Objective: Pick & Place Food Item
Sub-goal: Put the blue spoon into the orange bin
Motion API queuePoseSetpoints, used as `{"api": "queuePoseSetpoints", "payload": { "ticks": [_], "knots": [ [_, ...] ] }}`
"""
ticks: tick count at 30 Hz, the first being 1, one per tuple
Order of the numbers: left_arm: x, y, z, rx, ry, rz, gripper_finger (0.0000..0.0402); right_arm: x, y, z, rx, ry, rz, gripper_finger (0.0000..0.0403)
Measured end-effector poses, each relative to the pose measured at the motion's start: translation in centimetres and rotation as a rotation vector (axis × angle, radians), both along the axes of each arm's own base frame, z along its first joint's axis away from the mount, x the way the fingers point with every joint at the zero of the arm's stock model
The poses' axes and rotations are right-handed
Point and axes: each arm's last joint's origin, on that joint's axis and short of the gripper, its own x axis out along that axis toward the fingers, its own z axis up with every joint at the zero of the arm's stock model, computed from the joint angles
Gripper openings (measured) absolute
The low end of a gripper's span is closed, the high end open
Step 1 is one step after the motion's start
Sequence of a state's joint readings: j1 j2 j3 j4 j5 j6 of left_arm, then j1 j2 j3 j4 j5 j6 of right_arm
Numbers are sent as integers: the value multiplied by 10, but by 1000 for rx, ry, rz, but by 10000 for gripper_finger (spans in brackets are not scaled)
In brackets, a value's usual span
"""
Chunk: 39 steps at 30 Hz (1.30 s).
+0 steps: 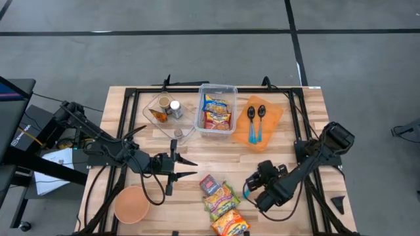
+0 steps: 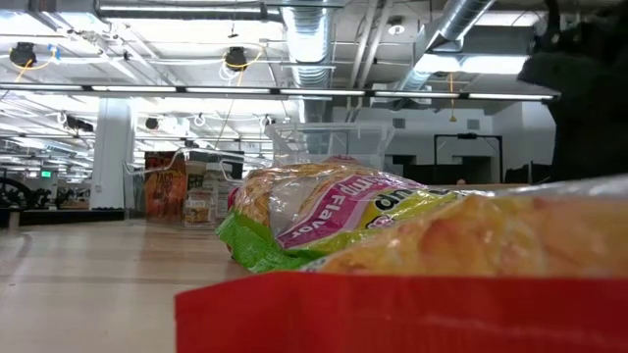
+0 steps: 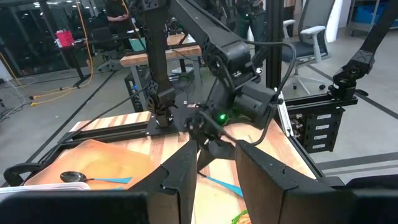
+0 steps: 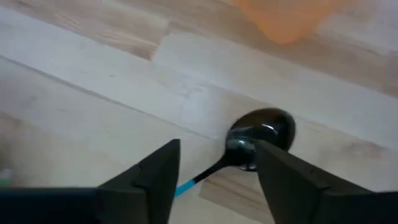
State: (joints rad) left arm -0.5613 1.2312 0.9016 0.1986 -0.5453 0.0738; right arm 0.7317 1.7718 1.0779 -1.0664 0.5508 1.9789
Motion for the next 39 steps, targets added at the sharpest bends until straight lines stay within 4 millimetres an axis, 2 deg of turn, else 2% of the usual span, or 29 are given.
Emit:
{"api": "queuePoseSetpoints", "payload": {
  "ticks": [4,7,26,34,39],
  "knots": [
    [0,0,0,0,0,0,103,1,-3,-4,28,8,-20,234],
    [0,0,0,0,0,0,103,2,-3,-5,40,0,-24,241],
    [0,0,0,-1,0,0,103,5,5,-7,115,2,20,224],
    [0,0,0,1,5,0,103,6,10,-28,113,76,13,224],
    [0,0,-1,2,8,0,103,10,6,-29,110,82,-5,223]
  ]
}}
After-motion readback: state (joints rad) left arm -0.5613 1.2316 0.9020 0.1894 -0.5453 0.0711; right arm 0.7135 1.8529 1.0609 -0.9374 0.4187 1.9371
